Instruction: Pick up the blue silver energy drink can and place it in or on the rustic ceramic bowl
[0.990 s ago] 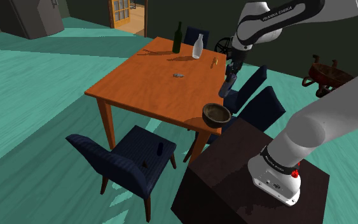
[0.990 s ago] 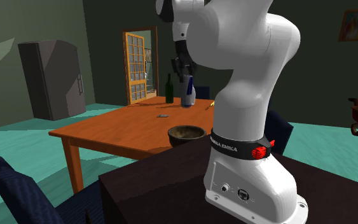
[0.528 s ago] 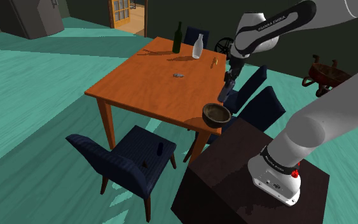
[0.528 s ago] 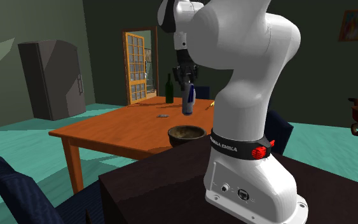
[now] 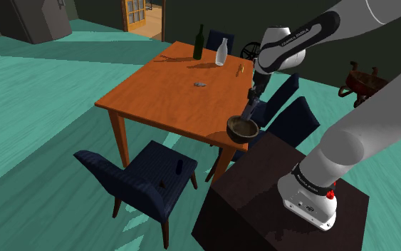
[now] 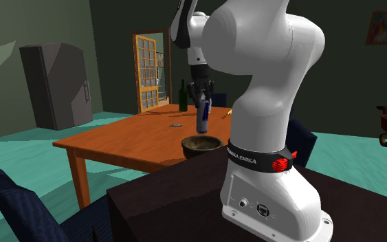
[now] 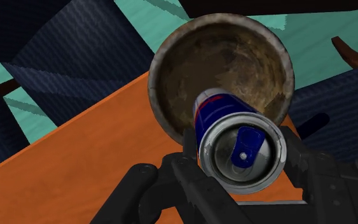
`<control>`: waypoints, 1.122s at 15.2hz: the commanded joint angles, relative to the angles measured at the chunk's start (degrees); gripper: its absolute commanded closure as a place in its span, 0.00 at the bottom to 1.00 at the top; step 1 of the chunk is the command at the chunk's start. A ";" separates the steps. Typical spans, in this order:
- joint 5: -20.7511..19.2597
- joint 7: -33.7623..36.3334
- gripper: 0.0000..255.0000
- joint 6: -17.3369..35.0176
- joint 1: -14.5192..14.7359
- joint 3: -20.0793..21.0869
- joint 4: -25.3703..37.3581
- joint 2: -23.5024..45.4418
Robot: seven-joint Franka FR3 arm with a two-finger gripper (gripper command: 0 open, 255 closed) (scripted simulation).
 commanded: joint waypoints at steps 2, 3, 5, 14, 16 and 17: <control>0.10 -0.11 1.00 2.91 -0.06 -0.23 -0.68 2.18; 0.15 -0.12 1.00 3.83 -0.05 -0.27 -0.87 2.91; 0.29 -0.14 1.00 5.65 -0.03 -0.35 -1.20 4.42; 0.45 -0.17 1.00 7.36 -0.03 -0.39 -1.46 5.88; 0.45 -0.17 0.00 7.36 -0.02 -0.39 -1.45 5.88; 0.45 -0.18 0.00 7.36 -0.03 -0.40 -1.45 5.88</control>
